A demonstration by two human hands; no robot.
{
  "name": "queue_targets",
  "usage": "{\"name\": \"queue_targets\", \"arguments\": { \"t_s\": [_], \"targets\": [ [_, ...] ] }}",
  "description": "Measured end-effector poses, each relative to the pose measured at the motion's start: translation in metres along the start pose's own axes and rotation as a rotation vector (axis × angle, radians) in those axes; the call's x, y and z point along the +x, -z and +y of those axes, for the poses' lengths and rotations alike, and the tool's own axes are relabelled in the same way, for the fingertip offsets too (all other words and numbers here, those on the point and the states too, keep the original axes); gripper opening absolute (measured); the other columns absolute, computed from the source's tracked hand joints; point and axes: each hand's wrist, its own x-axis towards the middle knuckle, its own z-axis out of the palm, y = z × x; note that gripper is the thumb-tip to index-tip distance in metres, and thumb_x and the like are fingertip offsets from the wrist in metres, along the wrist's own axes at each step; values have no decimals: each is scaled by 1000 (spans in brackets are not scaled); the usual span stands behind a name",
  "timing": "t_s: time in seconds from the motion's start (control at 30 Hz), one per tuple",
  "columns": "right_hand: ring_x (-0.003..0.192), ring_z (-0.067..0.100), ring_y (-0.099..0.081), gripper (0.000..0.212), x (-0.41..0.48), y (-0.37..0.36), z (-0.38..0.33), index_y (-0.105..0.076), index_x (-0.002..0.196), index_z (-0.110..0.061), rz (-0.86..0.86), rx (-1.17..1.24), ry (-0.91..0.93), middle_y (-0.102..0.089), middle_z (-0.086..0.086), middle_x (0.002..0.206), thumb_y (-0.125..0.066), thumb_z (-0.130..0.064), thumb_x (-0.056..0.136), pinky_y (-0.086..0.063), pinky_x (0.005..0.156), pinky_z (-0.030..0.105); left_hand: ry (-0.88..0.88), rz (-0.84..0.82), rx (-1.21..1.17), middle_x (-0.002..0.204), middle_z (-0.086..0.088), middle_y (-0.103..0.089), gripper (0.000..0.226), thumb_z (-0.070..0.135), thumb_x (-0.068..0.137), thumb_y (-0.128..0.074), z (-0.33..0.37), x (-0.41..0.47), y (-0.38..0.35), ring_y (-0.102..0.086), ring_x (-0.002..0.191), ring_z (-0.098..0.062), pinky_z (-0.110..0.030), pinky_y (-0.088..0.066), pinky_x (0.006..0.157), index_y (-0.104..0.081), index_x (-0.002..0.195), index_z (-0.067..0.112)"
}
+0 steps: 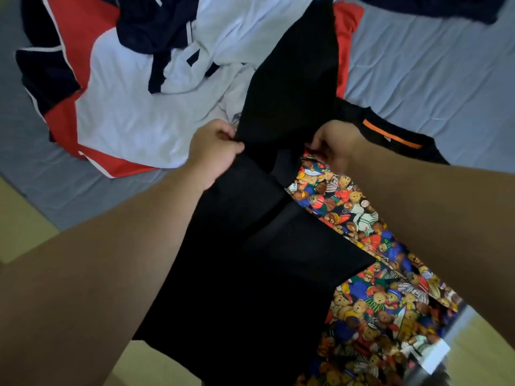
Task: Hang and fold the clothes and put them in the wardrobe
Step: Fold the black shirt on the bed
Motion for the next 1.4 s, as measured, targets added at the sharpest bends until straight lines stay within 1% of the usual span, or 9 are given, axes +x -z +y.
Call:
{"name": "queue_targets", "arguments": {
  "t_s": [0.2, 0.33, 0.43, 0.53, 0.63, 0.77, 0.93, 1.13, 1.4],
  "targets": [
    [84, 21, -74, 18, -11, 11, -8, -72, 88, -16, -94, 154, 93, -77, -2, 90, -65, -16, 72, -61, 73, 35, -603, -95, 725, 80, -4, -56, 20, 4, 78, -69, -42, -29, -22, -57, 69, -30, -36, -42, 56, -51, 71, 11],
    [87, 21, -76, 36, -14, 9, -22, -71, 114, -13, -79, 72, 96, -77, 5, 103, -73, -18, 79, -63, 70, 33, -390, -154, 736, 96, 4, -63, 18, 23, 84, -75, -58, -36, -28, -65, 81, -24, -35, -52, 69, -59, 92, 18],
    [95, 30, -74, 32, -20, 16, -12, -70, 113, -8, -110, 147, 53, -76, 12, 107, -69, -4, 81, -62, 82, 42, -6, -150, 302, 102, 14, -66, 44, 43, 76, -77, -45, -40, -36, -71, 73, -17, -34, -57, 69, -56, 111, 29],
    [87, 17, -74, 31, -26, 33, 15, -74, 106, -11, -159, 2, 77, -78, 1, 97, -68, 6, 80, -59, 66, 23, 82, -83, 41, 101, 19, -70, 50, 63, 70, -68, -19, -40, -44, -72, 70, -9, -29, -56, 57, -61, 114, 38],
    [93, 11, -66, 33, -27, 53, 43, -75, 99, -13, -159, -239, 76, -74, -7, 95, -70, 11, 78, -49, 69, 14, -101, -2, 126, 93, 26, -69, 36, 65, 69, -67, -2, -51, -56, -64, 86, 7, -17, -47, 72, -63, 99, 45],
    [107, 25, -60, 46, -28, 73, 63, -66, 116, -15, -101, -470, 26, -67, 5, 111, -70, 8, 76, -46, 80, 28, -616, 26, 532, 81, 12, -61, 21, 31, 75, -72, -4, -87, -80, -64, 70, -20, -24, -39, 57, -55, 87, 25],
    [101, 21, -57, 54, -37, 87, 68, -57, 132, -20, 182, 41, -10, -63, 4, 114, -61, -11, 80, -46, 78, 35, -957, -203, 1042, 80, 1, -60, 23, -1, 63, -77, -21, -122, -88, -54, 46, -24, -24, -26, 45, -68, 76, 15],
    [126, 26, -54, 76, -47, 99, 70, -47, 144, -31, 265, 81, 76, -53, -3, 141, -48, -77, 84, -41, 109, 52, -814, -539, 1517, 102, -2, -60, 27, 3, 84, -54, -31, -135, -94, -64, 73, -24, -32, -40, 57, -65, 104, 17],
    [115, 21, -58, 60, -63, 97, 83, -55, 138, -33, 120, 1, 1, -60, -4, 134, -51, -70, 91, -48, 77, 36, -1160, -531, 1849, 127, -4, -66, 39, 38, 97, -44, -34, -135, -95, -34, 142, -35, -53, -13, 115, -75, 111, 19]
  ]
}}
